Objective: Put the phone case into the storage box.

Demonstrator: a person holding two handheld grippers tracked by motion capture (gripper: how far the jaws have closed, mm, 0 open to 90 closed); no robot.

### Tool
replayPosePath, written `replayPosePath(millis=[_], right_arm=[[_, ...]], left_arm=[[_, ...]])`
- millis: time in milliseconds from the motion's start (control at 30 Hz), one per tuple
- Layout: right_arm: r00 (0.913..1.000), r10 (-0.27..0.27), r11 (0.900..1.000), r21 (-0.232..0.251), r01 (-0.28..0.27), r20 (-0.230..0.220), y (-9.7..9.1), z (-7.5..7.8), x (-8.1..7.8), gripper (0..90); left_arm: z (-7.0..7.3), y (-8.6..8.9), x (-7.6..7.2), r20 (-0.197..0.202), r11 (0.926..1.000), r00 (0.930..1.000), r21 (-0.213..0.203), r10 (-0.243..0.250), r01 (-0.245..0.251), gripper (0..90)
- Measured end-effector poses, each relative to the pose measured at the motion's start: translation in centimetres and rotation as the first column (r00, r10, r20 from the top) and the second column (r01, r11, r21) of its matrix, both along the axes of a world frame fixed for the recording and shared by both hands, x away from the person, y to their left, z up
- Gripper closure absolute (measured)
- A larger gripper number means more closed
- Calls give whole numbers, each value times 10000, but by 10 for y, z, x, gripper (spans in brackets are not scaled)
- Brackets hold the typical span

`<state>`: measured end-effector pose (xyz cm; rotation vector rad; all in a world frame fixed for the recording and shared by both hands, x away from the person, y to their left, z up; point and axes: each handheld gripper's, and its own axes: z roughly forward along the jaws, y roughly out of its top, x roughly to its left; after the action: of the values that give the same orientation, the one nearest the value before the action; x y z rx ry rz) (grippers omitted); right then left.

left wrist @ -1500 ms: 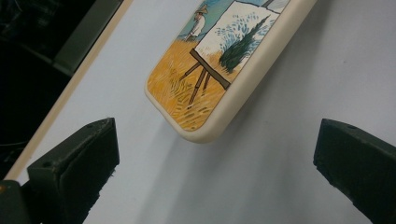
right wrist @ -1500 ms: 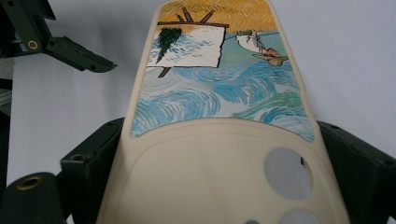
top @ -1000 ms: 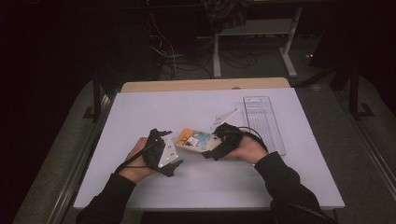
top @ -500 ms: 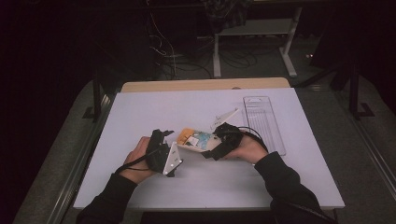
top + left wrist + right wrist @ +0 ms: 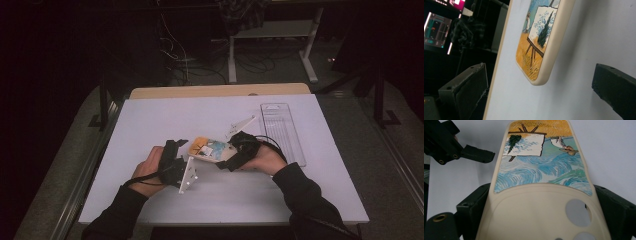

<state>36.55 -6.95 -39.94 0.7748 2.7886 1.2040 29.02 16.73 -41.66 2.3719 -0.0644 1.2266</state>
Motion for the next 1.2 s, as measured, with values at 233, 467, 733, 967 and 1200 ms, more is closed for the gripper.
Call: replayPosePath(millis=[233, 467, 733, 967, 1200], right_arm=[[9996, 144, 9998, -152, -141, 233, -1, -1, 2, 95], [9999, 35, 9999, -116, -33, 162, -1, -1, 2, 95], [10000, -12, 10000, 90, 12, -37, 1, 2, 1, 95], [9991, 270, 9996, 96, -274, 327, 9, 8, 2, 95], [9972, 548, 9983, 184, -558, 510, 23, 13, 6, 95]], left_arm=[[-3, -2, -1, 595, 9992, 9982, 389, -75, 52, 0], [-5, -5, -3, 1379, 9988, 9904, 484, -96, 30, 0], [-7, -8, -5, 1625, 9984, 9865, 558, -176, 86, 0], [-7, -9, -5, 2057, 9979, 9786, 642, -73, -60, 8], [-10, -10, -4, 2236, 9970, 9746, 768, -88, -86, 9]])
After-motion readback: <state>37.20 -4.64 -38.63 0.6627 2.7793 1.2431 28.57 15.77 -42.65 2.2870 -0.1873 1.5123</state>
